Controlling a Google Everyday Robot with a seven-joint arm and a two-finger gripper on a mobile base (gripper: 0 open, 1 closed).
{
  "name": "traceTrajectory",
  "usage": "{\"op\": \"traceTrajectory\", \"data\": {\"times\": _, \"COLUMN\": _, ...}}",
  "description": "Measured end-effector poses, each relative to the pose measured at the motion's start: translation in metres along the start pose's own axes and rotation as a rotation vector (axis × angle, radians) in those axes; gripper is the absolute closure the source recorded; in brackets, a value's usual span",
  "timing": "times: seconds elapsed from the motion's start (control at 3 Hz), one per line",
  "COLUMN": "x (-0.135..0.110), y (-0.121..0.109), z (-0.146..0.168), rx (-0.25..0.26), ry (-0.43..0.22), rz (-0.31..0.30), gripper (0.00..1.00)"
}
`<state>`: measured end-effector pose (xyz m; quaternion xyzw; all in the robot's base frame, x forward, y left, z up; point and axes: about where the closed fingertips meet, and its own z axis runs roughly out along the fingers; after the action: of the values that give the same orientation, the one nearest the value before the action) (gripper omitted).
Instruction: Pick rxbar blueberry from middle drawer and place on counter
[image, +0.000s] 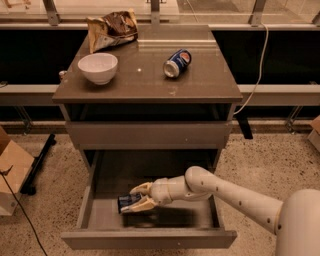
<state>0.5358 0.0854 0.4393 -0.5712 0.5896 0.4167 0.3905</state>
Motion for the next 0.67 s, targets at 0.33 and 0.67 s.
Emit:
{"op": "traceTrajectory", "data": {"times": 0.33, "x": -0.043, "y": 0.006, "z": -0.045, "rx": 0.013, "ry": 0.014, "rz": 0.022, "gripper": 1.00}}
{"op": "traceTrajectory", "data": {"times": 0.67, "x": -0.094, "y": 0.011, "z": -0.099, "rx": 0.037, "ry": 0.046, "rz": 0.038, "gripper": 1.00}}
